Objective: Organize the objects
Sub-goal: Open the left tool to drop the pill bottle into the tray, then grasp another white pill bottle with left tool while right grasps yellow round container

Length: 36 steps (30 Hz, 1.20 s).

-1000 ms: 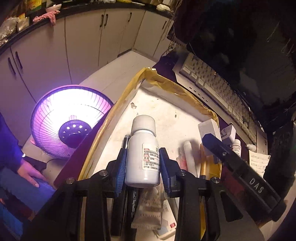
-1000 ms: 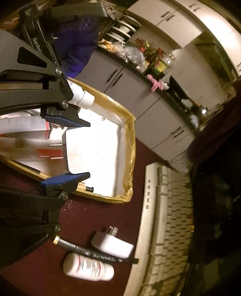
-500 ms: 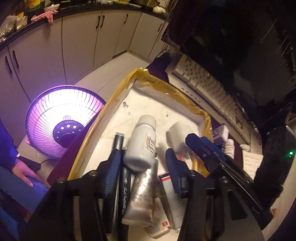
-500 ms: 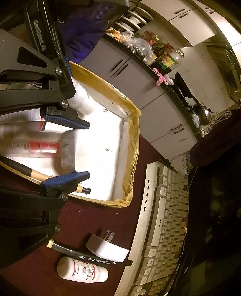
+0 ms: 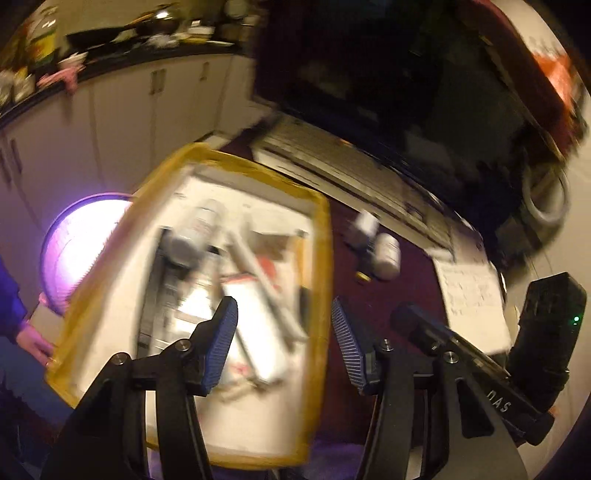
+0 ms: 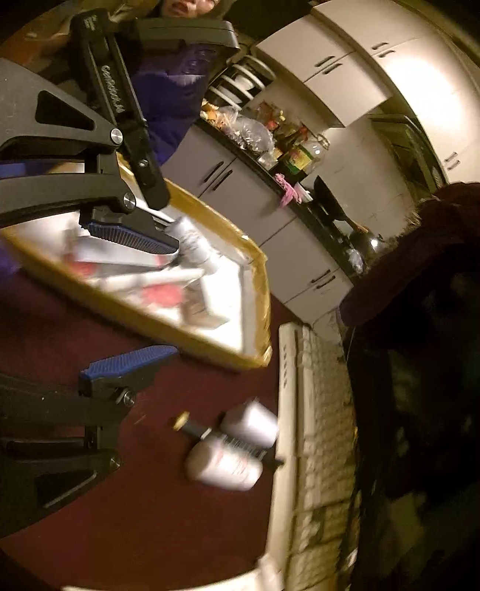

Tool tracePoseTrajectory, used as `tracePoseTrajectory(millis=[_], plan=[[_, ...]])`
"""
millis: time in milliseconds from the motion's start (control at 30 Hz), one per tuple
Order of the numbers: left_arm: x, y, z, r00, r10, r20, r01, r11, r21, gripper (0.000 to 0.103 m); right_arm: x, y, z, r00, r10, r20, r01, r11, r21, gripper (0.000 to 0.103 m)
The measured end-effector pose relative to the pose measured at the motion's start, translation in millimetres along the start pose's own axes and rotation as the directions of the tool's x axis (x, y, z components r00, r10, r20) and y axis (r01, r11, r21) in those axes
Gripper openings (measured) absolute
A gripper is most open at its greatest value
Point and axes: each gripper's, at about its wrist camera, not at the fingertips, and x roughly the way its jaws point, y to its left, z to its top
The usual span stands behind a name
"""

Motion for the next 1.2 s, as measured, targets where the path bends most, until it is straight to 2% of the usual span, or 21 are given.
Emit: tracePoseTrajectory(millis=[100, 233, 367, 433, 500, 533, 633, 800, 867, 933, 1033, 1067, 1133, 1200], plan=[[12, -24, -5, 0.999, -0.034, -0.043, 0.036, 0.998, 0.046, 0.052, -22, -23, -18, 0.999, -0.043, -0.003, 0.043, 0.999, 0.020, 0.047], [27, -47, -9, 0.995, -0.030, -0.092, 0.038, 0.995, 0.087, 0.052, -44, -52, -34, 0.993, -0.118, 0.001, 0.117, 0.990, 0.076, 0.047], [36, -61, -12, 0.992, -0.033, -0.118, 0.046, 0.994, 0.102, 0.052, -71, -65, -43, 0.989, -0.143, 0.038, 0.140, 0.986, 0.089, 0.047], [39, -65, -14, 0.990, -0.039, -0.135, 0.053, 0.993, 0.107, 0.052, -88, -62, -45, 0.979, -0.186, 0.086, 0.181, 0.982, 0.063, 0.047], [41, -70, -16, 0.989, -0.042, -0.144, 0.059, 0.992, 0.116, 0.052, -108, -60, -46, 0.949, -0.280, 0.143, 0.275, 0.960, 0.053, 0.047], [42, -72, -17, 0.988, -0.044, -0.146, 0.062, 0.991, 0.119, 0.052, -119, -60, -46, 0.922, -0.344, 0.179, 0.339, 0.939, 0.056, 0.047], [46, -78, -17, 0.987, -0.047, -0.153, 0.067, 0.990, 0.127, 0.052, -135, -66, -46, 0.876, -0.431, 0.217, 0.431, 0.901, 0.053, 0.047], [51, -83, -16, 0.986, -0.038, -0.162, 0.060, 0.989, 0.133, 0.052, -141, -101, -46, 0.857, -0.483, 0.182, 0.466, 0.875, 0.128, 0.046], [52, -84, -15, 0.986, -0.032, -0.161, 0.055, 0.989, 0.140, 0.052, -138, -112, -45, 0.840, -0.517, 0.162, 0.496, 0.854, 0.157, 0.046], [54, -84, -14, 0.987, -0.025, -0.160, 0.047, 0.989, 0.137, 0.052, -134, -119, -46, 0.844, -0.520, 0.132, 0.499, 0.852, 0.160, 0.046], [58, -86, -10, 0.987, -0.016, -0.162, 0.038, 0.991, 0.131, 0.052, -127, -121, -47, 0.799, -0.589, 0.120, 0.574, 0.807, 0.138, 0.042], [60, -87, -8, 0.987, -0.013, -0.160, 0.034, 0.991, 0.133, 0.052, -123, -124, -45, 0.811, -0.576, 0.099, 0.562, 0.815, 0.142, 0.040], [64, -92, -3, 0.988, -0.005, -0.153, 0.027, 0.989, 0.145, 0.052, -117, -131, -43, 0.814, -0.579, 0.052, 0.564, 0.809, 0.167, 0.033], [67, -98, 3, 0.989, -0.003, -0.145, 0.026, 0.987, 0.159, 0.052, -113, -139, -44, 0.821, -0.570, 0.021, 0.556, 0.808, 0.193, 0.032]])
